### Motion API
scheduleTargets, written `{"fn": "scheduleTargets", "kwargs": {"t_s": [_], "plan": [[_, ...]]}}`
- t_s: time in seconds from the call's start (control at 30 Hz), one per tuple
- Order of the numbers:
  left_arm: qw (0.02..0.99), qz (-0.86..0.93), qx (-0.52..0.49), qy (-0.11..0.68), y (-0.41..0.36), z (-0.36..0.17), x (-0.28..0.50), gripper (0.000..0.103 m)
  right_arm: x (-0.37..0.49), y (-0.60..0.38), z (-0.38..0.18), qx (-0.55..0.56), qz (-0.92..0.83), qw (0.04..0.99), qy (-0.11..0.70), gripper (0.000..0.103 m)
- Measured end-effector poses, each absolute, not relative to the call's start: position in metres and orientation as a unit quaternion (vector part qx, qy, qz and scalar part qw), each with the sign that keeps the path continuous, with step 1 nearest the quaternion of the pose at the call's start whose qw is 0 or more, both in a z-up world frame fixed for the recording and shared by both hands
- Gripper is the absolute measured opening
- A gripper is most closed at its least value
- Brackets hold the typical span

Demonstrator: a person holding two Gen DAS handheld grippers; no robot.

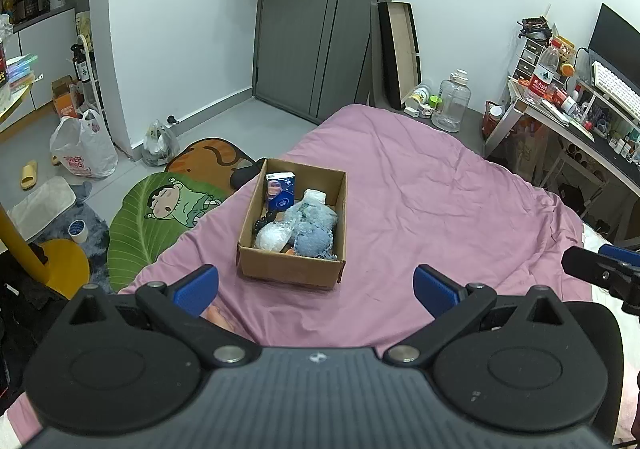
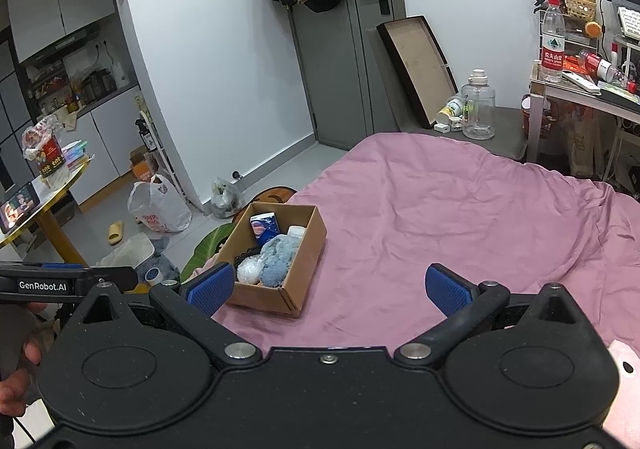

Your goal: Organize soft objects

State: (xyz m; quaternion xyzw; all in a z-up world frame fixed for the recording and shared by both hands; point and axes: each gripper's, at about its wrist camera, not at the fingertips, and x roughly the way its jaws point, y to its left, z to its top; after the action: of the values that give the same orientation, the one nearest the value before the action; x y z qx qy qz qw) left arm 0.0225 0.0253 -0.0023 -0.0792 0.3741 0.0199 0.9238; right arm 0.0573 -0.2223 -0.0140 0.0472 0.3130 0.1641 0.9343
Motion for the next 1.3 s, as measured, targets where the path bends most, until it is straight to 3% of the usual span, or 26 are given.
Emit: {"fn": "scheduleTargets", "kwargs": {"t_s": [1.3], "plan": [[0.927,0.039,-0.040,0.370,0.027,-0.016,0.025,0.103,0.067,-0.215,-0.029,0.038,0.153,0.929,0.335,0.103]]}}
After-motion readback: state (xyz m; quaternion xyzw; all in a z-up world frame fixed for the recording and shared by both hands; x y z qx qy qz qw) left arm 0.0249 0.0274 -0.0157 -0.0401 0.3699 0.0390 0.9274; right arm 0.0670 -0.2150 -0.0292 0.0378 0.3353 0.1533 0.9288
